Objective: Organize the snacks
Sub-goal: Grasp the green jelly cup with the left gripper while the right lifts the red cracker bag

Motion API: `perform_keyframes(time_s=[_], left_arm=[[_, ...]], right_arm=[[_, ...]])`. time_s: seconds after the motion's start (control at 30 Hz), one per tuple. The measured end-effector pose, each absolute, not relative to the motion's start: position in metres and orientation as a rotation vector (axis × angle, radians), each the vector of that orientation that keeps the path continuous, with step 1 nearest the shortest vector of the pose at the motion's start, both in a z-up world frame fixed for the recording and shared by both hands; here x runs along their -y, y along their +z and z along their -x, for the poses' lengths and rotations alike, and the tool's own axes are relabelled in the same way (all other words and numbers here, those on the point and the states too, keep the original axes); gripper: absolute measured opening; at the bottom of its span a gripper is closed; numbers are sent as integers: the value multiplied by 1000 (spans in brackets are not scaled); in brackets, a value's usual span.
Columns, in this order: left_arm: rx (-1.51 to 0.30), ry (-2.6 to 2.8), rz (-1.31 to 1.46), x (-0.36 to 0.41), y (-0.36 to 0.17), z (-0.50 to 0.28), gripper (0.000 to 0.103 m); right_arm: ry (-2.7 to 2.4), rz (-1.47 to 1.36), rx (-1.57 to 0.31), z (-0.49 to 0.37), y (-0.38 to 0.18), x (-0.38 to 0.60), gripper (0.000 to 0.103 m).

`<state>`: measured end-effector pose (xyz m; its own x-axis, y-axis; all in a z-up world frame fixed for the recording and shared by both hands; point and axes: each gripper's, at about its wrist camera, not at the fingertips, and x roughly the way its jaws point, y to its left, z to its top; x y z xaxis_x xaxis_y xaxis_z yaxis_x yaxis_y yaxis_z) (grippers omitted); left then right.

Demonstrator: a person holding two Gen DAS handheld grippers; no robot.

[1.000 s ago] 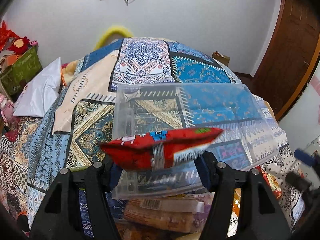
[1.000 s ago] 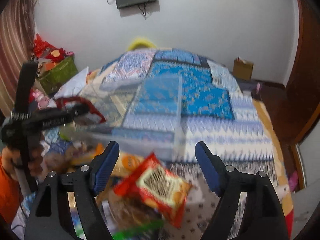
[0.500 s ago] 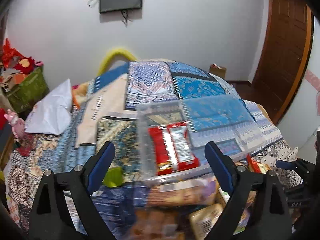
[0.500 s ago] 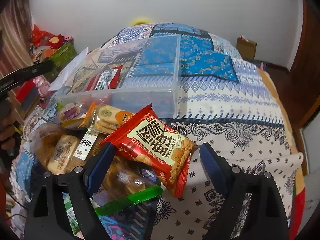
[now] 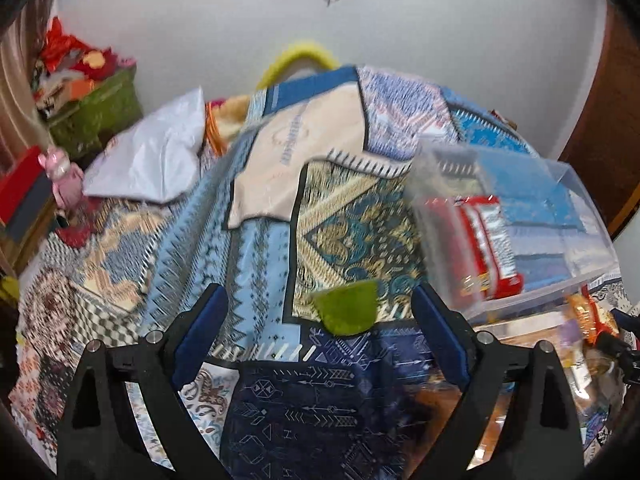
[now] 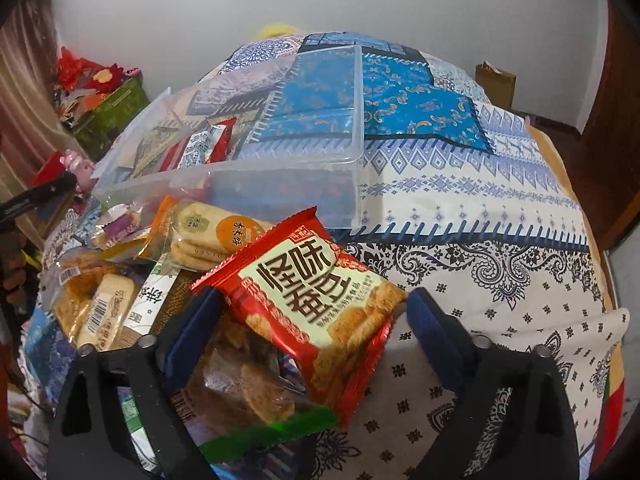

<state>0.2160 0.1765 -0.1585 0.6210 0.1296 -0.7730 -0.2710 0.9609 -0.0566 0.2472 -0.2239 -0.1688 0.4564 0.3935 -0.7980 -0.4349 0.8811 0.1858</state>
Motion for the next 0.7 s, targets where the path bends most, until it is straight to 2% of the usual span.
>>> perform_keyframes(time_s=[0.03,0.13,0.33,0.43,0.5,0.7], left_arm=[[-887,219,194,-179,-166,-219,94],[-913,202,215,-181,-180,-228,94],[-951,180,213,-174,-198,-243,88],[-979,185,231,-176,-209,-250,81],[-995,196,242,-177,-216,-253,78],[-996,220,242,-179,-221,-255,60]], right_arm=[[510,51,-967,-246,-169,225,82],[528,45,-969,-246,-169,228,66],[536,36,-967,-245,-169,231,57],[534,23,-963,-244,-169,232,53],[531,23,-955,-242,-168,233,46],[523,18,-946,-239,-165,236,37]])
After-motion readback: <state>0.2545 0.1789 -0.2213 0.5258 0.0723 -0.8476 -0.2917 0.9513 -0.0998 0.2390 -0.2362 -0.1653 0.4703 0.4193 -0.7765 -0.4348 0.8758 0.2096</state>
